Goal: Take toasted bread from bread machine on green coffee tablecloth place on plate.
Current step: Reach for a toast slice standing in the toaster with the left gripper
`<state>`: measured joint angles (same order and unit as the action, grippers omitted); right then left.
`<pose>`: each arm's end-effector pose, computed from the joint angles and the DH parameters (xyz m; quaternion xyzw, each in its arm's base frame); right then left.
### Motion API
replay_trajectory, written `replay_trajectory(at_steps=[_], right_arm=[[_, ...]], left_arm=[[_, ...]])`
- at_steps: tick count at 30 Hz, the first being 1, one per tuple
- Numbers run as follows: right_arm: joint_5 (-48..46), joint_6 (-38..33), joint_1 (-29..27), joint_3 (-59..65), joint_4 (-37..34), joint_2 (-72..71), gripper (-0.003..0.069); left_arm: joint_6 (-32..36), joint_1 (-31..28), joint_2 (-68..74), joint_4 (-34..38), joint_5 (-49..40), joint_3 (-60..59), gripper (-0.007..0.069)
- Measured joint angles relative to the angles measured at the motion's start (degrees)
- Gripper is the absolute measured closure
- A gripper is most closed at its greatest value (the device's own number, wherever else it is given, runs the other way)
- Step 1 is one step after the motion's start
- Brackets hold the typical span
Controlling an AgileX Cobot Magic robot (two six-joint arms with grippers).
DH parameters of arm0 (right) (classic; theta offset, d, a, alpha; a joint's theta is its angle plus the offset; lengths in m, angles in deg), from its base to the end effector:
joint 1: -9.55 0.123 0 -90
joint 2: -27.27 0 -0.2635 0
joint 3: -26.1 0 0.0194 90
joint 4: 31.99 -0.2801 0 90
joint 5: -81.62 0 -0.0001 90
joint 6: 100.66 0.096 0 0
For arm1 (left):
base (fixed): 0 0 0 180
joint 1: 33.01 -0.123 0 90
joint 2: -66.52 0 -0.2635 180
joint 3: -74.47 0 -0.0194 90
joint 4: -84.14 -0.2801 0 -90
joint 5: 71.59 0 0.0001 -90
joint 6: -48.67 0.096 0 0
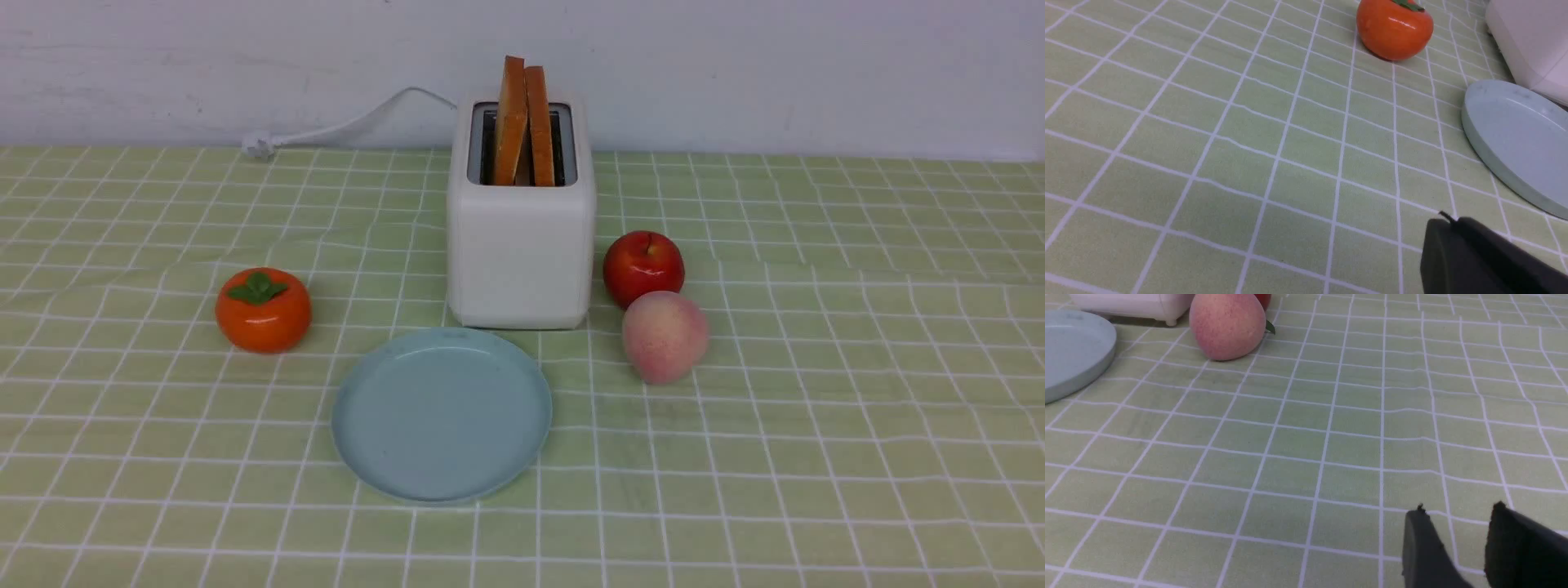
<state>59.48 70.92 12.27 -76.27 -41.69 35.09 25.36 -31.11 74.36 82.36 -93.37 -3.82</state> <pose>0.1077 0.0112 0.1718 -0.0339 0.8045 0.0426 0.5914 0.1084 -0.0025 0.1676 -0.1420 0.7959 -0.1156 0.5770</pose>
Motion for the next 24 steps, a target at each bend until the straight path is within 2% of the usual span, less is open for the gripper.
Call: replay_trajectory(at_steps=[24], right_arm=[[0.00,0.00,0.00,0.00,0.00,0.00,0.0419]], left_arm=[[0.00,0.00,0.00,0.00,0.00,0.00,0.0601]])
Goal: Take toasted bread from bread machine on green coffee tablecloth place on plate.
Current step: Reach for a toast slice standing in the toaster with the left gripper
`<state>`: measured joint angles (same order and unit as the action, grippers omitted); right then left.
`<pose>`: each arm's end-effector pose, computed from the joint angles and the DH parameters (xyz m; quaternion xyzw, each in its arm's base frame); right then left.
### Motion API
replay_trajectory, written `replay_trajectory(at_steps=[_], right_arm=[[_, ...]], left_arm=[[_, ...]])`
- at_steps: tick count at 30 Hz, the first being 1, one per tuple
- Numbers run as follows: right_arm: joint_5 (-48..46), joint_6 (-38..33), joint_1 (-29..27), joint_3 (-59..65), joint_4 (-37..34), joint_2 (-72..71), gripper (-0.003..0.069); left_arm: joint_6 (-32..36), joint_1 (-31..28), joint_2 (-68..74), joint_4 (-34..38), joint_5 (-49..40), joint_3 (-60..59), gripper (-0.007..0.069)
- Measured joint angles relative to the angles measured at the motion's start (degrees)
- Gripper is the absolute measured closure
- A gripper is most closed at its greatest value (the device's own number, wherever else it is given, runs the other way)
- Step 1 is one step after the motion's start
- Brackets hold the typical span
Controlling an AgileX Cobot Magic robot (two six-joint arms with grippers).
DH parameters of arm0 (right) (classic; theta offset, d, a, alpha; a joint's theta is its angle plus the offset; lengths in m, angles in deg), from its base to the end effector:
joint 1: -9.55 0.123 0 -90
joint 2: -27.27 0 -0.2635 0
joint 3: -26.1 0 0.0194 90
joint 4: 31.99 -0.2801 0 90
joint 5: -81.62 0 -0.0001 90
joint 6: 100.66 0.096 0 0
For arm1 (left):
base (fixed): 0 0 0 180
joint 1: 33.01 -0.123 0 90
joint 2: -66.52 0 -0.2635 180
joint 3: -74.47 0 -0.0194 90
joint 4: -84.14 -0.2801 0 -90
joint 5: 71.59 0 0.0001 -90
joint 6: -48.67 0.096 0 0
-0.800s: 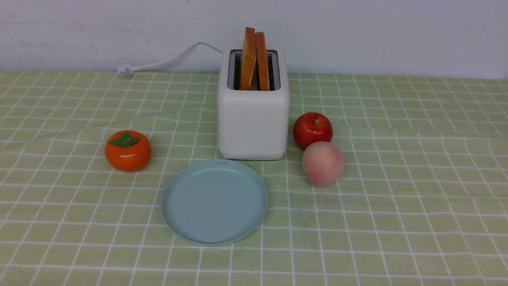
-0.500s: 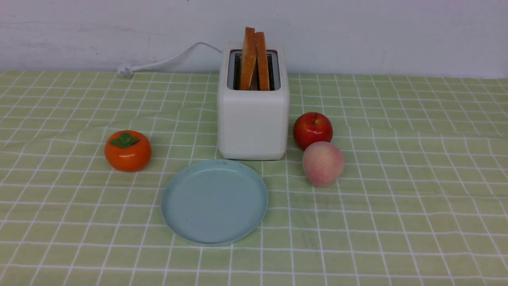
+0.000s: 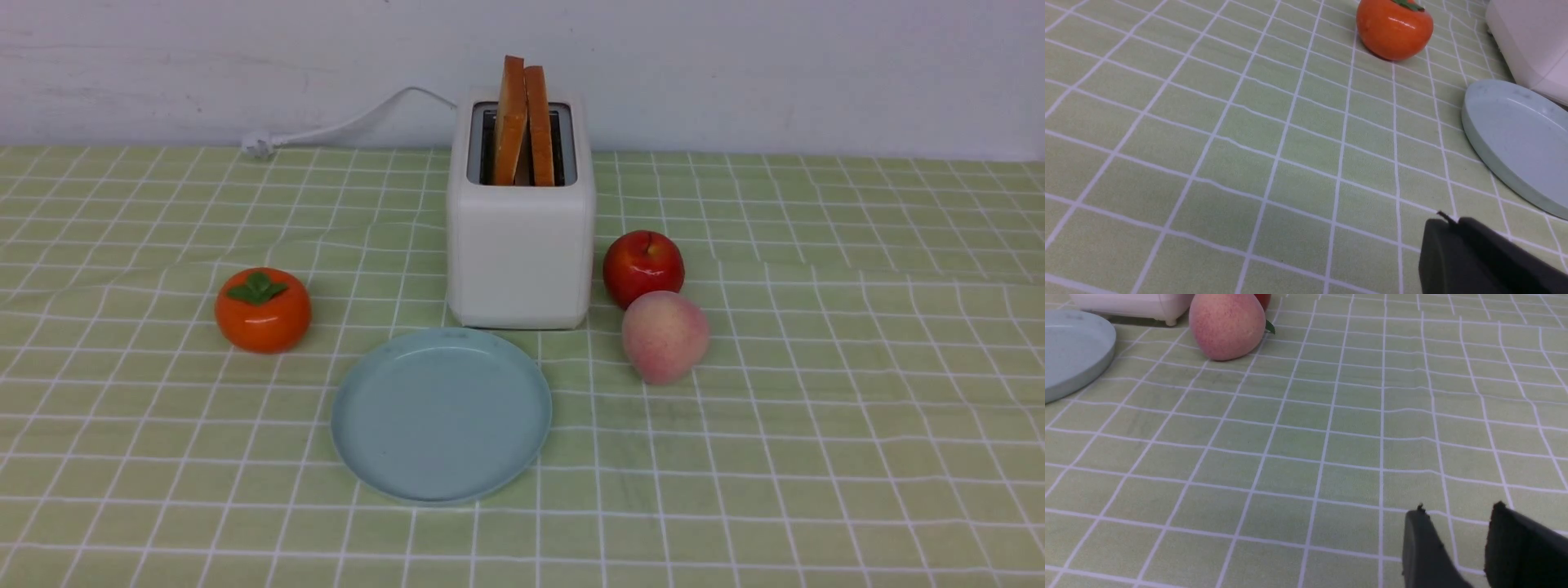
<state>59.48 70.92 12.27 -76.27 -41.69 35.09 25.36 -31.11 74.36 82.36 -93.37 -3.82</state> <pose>0.1077 0.0112 0.1718 -0.0339 0.8045 0.0426 0.5914 0.1084 -0.0025 0.1676 -0.1420 0.7959 -0.1156 0.5770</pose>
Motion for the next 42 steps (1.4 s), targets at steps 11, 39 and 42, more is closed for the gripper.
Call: replay_trajectory(at_steps=[11,39,42], right_arm=[[0.00,0.00,0.00,0.00,0.00,0.00,0.0419],[1.28,0.08,0.00,0.08,0.69,0.00,0.0419],[4.83,1.93,0.00,0.49,-3.19,0.00,0.0419]], left_arm=[[-0.67,0.00,0.00,-0.31,1.98,0.00,0.0586],[-9.82,0.00,9.84,13.16,20.01,9.87,0.0638],[-7.25,0.00,17.77,7.76,10.54,18.68,0.0638]])
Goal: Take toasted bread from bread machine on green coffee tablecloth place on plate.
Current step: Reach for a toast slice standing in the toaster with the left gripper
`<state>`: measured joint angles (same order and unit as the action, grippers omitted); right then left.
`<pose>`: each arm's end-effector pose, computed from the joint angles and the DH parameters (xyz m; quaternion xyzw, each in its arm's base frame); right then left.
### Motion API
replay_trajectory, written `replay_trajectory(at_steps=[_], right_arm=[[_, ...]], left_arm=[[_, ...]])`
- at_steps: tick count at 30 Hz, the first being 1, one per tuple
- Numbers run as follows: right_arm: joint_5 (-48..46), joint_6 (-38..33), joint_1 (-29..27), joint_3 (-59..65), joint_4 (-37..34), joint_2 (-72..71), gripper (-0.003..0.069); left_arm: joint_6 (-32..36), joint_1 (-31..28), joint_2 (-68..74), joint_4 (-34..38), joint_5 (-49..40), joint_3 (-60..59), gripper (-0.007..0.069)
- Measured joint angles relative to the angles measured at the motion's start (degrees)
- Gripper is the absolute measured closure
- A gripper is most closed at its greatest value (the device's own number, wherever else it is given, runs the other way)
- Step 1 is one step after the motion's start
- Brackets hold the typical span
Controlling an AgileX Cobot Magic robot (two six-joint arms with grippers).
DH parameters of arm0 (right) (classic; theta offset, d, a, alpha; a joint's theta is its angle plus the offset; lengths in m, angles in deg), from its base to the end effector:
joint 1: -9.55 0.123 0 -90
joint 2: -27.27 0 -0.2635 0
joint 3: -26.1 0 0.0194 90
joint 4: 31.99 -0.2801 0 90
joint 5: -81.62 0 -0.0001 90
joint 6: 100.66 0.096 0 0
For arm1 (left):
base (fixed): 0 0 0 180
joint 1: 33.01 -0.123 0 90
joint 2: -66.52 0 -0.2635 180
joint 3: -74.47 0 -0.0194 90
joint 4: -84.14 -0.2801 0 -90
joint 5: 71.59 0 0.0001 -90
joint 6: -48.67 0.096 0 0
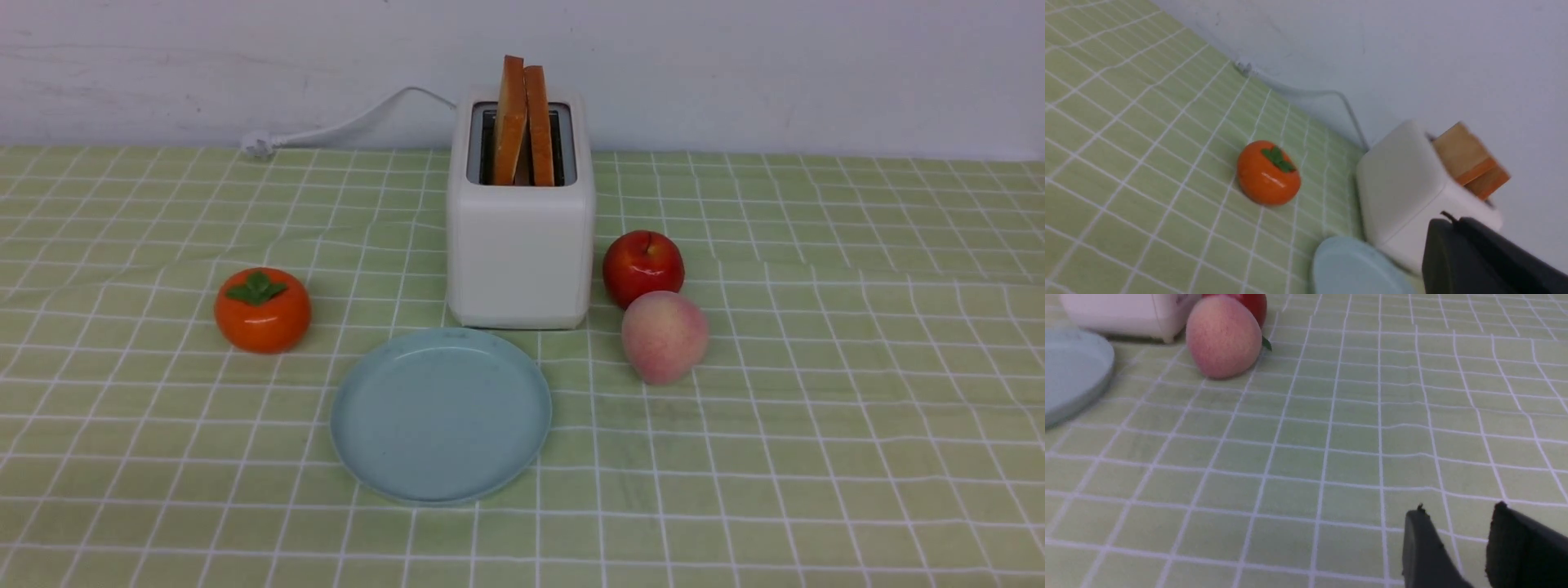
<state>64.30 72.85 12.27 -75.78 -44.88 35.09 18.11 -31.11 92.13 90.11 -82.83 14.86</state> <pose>0.1099 0.0116 0.1766 0.0005 0.7816 0.0724 0.6195 0.1351 -0.0064 0.2688 -0.2147 0.7139 -0.2259 0.6271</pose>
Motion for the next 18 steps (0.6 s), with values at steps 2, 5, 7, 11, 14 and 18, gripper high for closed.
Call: replay_trajectory(at_steps=[2,5,7,11,14,18], right_arm=[[3.58,2.39,0.00,-0.01,-4.52,0.00,0.0419],[10.47,6.48,0.00,-0.01,-12.37,0.00,0.0419],[13.05,7.43,0.00,-0.01,-16.17,0.00,0.0419],[17.32,8.23,0.00,-0.01,-21.55,0.00,0.0421],[13.40,8.02,0.00,-1.62,-21.42,0.00,0.0456],[0.63,4.31,0.00,-11.11,-18.76,3.90,0.0546]], left_arm=[[2.45,0.00,5.39,-2.39,-4.14,5.43,0.0638],[6.91,1.23,14.69,-3.38,-8.33,12.29,0.0638],[9.86,3.42,19.37,-3.27,-8.18,14.53,0.0638],[15.06,13.65,29.26,-3.14,-0.69,15.70,0.0638],[15.67,20.77,36.92,-3.29,14.17,15.74,0.0638],[15.81,26.55,46.73,-3.76,31.53,17.14,0.0638]])
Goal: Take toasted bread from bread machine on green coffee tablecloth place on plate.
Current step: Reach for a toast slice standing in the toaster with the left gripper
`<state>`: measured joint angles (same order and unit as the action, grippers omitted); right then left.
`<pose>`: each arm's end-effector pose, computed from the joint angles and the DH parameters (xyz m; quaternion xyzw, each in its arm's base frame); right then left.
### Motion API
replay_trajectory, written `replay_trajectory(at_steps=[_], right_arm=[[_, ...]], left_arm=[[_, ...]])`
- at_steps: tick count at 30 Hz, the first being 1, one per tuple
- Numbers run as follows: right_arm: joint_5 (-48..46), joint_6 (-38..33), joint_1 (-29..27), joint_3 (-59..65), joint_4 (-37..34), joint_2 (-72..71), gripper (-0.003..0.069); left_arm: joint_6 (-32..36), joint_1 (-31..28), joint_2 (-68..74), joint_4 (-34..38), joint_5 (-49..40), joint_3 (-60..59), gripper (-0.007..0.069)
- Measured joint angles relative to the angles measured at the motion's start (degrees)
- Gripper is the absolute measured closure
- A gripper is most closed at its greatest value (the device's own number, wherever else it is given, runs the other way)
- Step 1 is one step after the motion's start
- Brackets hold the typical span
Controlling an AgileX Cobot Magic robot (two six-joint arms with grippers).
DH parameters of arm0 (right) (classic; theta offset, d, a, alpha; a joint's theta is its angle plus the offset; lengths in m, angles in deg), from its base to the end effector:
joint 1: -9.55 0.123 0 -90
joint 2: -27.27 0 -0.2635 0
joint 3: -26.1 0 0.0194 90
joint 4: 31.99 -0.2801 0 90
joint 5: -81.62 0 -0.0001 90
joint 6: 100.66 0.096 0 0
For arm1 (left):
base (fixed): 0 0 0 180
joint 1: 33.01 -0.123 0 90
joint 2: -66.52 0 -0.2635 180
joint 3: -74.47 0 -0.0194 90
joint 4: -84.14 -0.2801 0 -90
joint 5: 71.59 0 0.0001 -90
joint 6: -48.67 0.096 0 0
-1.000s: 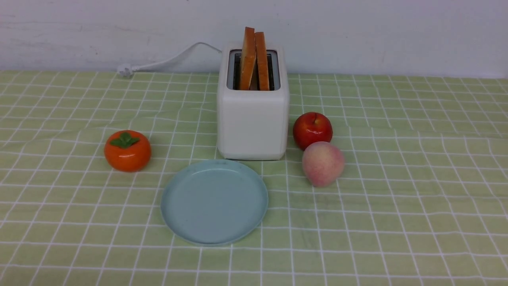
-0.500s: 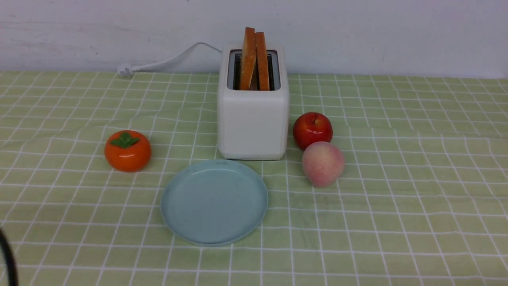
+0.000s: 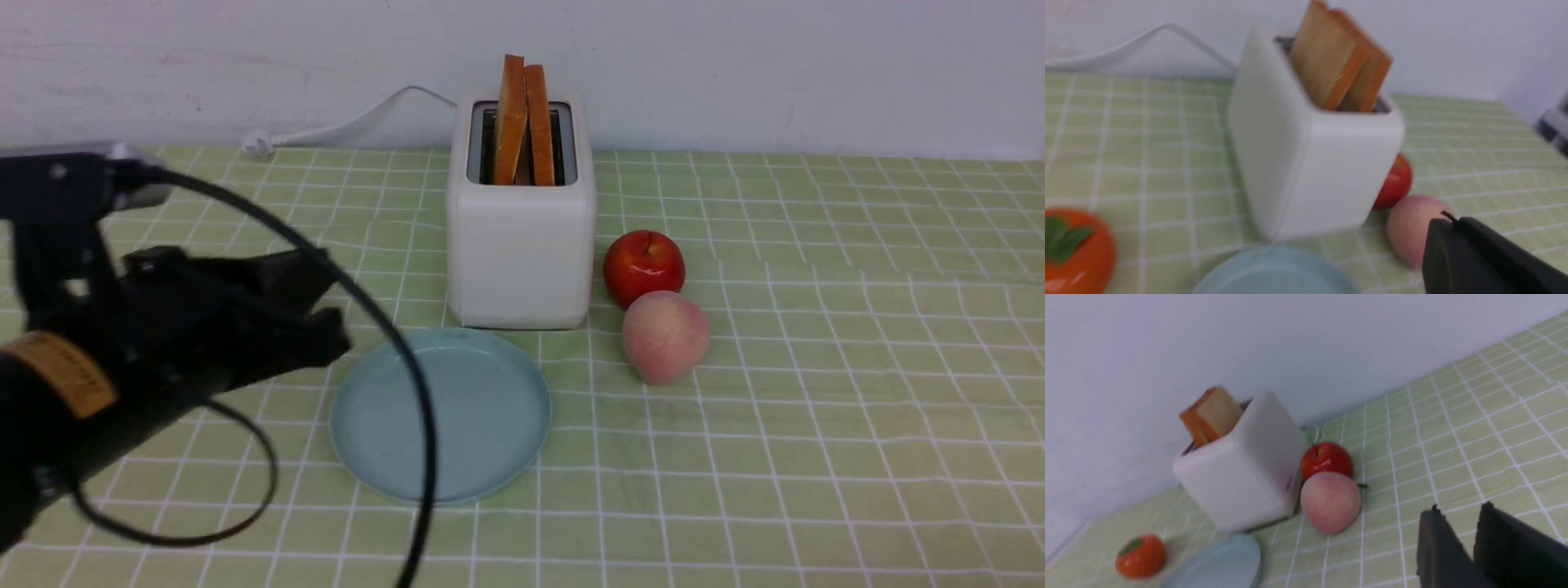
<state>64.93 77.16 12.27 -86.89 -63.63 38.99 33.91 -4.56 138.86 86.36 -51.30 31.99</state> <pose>0.1068 0.0196 0.2452 0.1099 0.7171 0.2367 0.6463 0.2451 -0.1314 0.2664 0.0697 0.7313 -0.2567 0.6281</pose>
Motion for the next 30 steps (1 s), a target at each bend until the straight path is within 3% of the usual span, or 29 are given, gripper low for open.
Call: replay_trajectory(at_steps=[5,7,12,16,18,23,30], right_arm=[[-16.59,-9.57,0.00,-13.95,2.30,8.70,0.0637],[-23.07,-14.37,0.00,-20.42,2.16,12.81,0.0657],[-27.44,-18.97,0.00,-25.95,-0.17,16.62,0.0659],[-28.06,-21.14,0.00,-26.24,-1.82,16.89,0.0658],[-28.06,-21.31,0.00,-26.24,-1.82,16.89,0.0657],[-28.06,-21.31,0.00,-26.24,-2.39,16.89,0.0656],[-28.06,-21.31,0.00,-26.24,-3.05,16.89,0.0650]], left_arm=[[0.05,1.41,11.75,-1.22,13.00,4.66,0.0634],[0.11,1.41,17.98,-1.12,17.17,8.41,0.0596],[2.93,1.41,29.61,-0.53,21.28,16.66,0.0437],[11.69,1.41,38.60,4.59,21.99,23.84,0.0268],[15.75,1.41,41.31,8.80,21.99,26.83,0.0228],[21.79,1.41,46.08,13.76,21.51,33.50,0.0209],[27.75,1.14,50.46,16.91,18.49,39.96,0.0246]])
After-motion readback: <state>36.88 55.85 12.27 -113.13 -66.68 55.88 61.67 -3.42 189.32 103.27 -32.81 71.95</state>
